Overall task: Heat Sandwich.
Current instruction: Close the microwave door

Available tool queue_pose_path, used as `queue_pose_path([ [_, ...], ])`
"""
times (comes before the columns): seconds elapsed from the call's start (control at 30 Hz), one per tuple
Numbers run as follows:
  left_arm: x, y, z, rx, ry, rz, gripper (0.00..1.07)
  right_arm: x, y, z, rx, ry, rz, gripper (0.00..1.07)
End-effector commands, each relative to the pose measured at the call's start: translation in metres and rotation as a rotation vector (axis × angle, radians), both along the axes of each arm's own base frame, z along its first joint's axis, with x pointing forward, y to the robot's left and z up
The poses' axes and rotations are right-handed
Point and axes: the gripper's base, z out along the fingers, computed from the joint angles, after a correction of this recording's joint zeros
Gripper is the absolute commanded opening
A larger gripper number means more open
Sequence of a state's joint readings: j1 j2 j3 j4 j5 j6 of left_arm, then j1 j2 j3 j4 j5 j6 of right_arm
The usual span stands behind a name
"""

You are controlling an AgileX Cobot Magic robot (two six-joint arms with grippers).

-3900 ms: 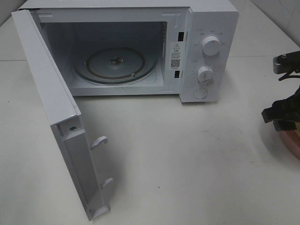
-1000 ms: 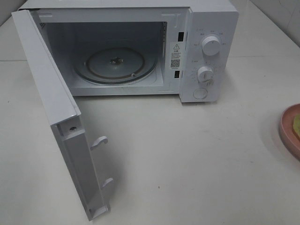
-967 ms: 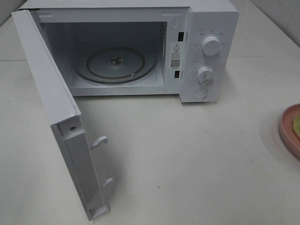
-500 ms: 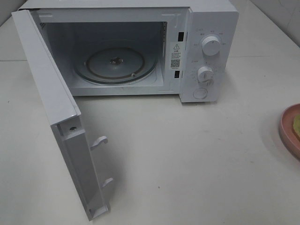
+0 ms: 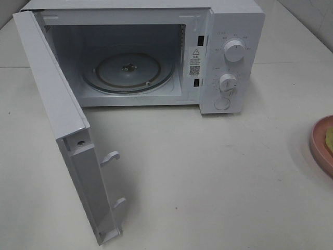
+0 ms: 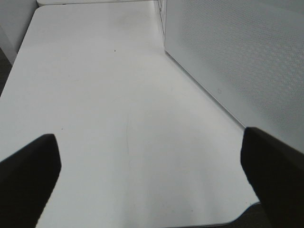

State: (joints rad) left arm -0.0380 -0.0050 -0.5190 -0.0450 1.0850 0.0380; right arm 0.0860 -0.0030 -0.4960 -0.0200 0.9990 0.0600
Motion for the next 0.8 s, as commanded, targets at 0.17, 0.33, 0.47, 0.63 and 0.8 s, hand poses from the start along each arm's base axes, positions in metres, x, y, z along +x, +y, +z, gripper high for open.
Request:
queue_pose_path([
  [0.17,0.0,-0.001,0.0,-0.011,-0.015,0.002,0.98,-0.004,0.0,0.0,0.004,-0.032,-0.005,0.74],
  [0.33,0.0,-0.001,0.001,-0.011,-0.02,0.002,0.98,-0.004,0.0,0.0,0.004,-0.032,-0.005,0.74],
  [0.47,0.0,0.0,0.01,-0.011,-0.071,0.005,0.98,-0.004,0.0,0.0,0.004,-0.032,-0.005,0.74],
  [0.63,0.014,-0.001,0.015,-0.008,-0.043,0.006,0.91,-0.004,0.0,0.0,0.004,-0.032,-0.005,0.74],
  [0.8,0.035,-0.001,0.018,-0.008,0.005,0.009,0.76,-0.004,0.0,0.0,0.004,-0.032,-0.005,0.74],
])
